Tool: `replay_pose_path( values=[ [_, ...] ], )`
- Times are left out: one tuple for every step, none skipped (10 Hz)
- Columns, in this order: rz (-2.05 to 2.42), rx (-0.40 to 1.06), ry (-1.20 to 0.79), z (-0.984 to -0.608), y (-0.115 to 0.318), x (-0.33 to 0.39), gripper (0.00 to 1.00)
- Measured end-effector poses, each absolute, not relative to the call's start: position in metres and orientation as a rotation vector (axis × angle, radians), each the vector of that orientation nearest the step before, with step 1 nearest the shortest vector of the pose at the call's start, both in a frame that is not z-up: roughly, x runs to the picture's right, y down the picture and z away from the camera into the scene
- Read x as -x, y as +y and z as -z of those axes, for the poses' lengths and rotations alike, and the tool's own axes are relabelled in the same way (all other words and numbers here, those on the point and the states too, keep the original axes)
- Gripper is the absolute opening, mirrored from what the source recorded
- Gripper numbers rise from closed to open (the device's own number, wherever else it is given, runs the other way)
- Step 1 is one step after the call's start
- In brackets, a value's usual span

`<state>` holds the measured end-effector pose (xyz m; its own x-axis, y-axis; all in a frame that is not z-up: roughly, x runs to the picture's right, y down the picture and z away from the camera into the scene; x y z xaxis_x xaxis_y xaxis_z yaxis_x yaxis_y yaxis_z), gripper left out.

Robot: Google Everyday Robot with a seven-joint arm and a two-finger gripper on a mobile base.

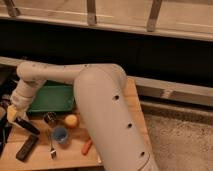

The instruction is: Place brush in paper cup

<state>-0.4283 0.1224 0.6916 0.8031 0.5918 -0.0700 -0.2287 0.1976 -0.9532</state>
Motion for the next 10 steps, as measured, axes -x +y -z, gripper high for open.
replay_pose_path(
  values=[
    [-0.596, 1.255, -0.342, -0.694, 0.126, 0.427, 0.0],
    [-0.602, 1.262, -0.339, -0.696, 0.128, 0.425, 0.0],
    [-0.608, 1.268, -0.336, -0.698, 0.131, 0.424, 0.0],
    [-0.615, 1.277, -0.334, -0.7, 0.134, 0.423, 0.0],
    [-0.621, 1.287, -0.331, -0.702, 0.137, 0.422, 0.0],
    [-0.624, 1.299, -0.328, -0.705, 0.143, 0.422, 0.0],
    [-0.623, 1.307, -0.328, -0.707, 0.147, 0.423, 0.0],
    [-0.622, 1.318, -0.326, -0.709, 0.152, 0.425, 0.0],
    [-0.622, 1.332, -0.326, -0.709, 0.158, 0.427, 0.0],
    [-0.623, 1.341, -0.325, -0.71, 0.162, 0.428, 0.0]
  ],
)
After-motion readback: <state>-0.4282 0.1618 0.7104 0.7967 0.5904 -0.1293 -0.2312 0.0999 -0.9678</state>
